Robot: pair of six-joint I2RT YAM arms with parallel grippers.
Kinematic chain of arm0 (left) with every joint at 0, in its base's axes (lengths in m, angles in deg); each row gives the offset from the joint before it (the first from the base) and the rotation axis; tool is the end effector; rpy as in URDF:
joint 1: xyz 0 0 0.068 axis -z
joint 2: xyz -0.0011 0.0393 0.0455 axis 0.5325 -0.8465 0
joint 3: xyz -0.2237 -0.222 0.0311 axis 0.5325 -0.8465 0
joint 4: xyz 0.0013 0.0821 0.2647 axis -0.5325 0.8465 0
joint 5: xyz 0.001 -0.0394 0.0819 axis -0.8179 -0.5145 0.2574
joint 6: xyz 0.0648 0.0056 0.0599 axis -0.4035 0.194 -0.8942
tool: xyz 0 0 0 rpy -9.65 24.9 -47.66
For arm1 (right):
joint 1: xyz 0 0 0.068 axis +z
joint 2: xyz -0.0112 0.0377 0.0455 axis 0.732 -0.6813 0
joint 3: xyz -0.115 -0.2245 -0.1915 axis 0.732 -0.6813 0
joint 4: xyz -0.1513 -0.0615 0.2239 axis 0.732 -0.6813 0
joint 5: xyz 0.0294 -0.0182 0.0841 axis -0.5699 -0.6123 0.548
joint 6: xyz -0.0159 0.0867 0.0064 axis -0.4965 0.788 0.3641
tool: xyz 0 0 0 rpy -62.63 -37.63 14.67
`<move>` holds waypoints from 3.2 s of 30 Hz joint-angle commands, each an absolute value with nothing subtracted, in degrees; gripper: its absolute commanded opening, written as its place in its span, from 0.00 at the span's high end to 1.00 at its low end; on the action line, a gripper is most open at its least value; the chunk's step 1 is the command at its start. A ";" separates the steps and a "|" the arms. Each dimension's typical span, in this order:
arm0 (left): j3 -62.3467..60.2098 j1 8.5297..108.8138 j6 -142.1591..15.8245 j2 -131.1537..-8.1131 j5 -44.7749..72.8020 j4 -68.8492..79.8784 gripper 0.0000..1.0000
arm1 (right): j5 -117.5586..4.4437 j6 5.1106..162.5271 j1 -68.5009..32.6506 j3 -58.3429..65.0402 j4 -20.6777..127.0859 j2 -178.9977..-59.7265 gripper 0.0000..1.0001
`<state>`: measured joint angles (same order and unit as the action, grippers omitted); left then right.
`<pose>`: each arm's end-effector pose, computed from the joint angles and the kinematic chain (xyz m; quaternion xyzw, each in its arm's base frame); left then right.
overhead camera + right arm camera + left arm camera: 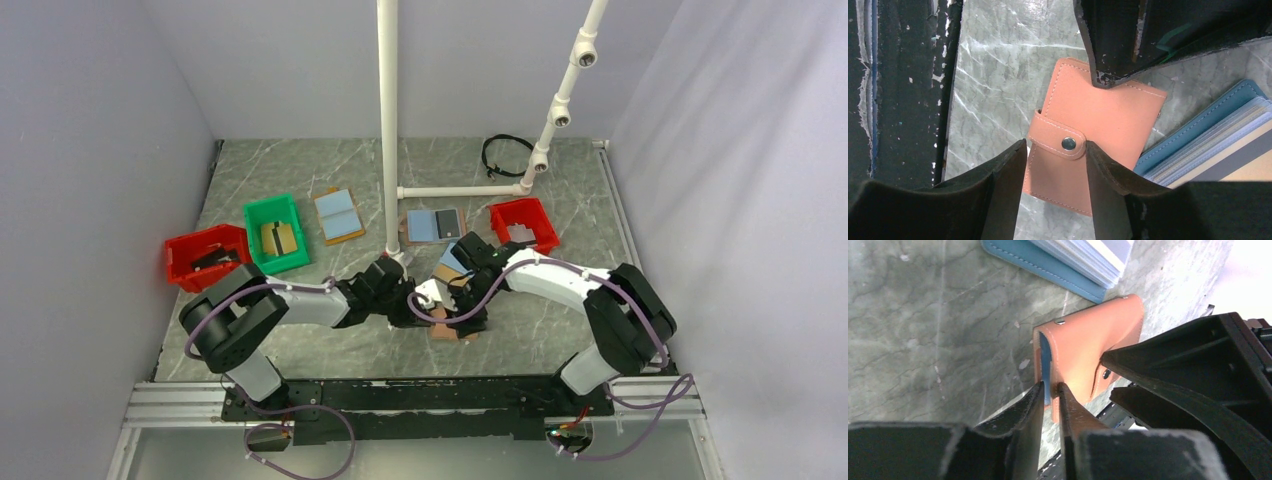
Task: Take the credit cards out of the card holder
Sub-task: Open the card holder at the center of the board.
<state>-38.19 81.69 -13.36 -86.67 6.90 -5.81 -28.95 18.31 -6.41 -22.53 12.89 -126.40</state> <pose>0.2001 -0.2665 0.1303 -0.0423 0.9127 -0.3889 0.1184 0.1813 0.2155 0.1714 -0.7417 0.5925 0.2837 0.1353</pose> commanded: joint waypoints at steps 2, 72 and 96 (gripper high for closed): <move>-41.74 82.04 -13.42 -88.16 12.37 -1.94 0.89 | -34.55 20.07 -4.76 -25.35 18.93 -127.54 0.50; -56.89 83.23 12.69 -90.43 6.56 -54.64 0.79 | -22.07 18.41 -2.81 -28.21 22.14 -110.50 1.00; -52.87 83.15 -5.59 -70.97 18.46 -19.55 1.00 | -9.43 14.76 11.80 -22.01 9.50 -116.59 0.78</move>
<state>-55.00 83.26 0.65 -74.23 15.14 -23.58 -15.01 18.15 6.55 -25.06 14.21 -113.44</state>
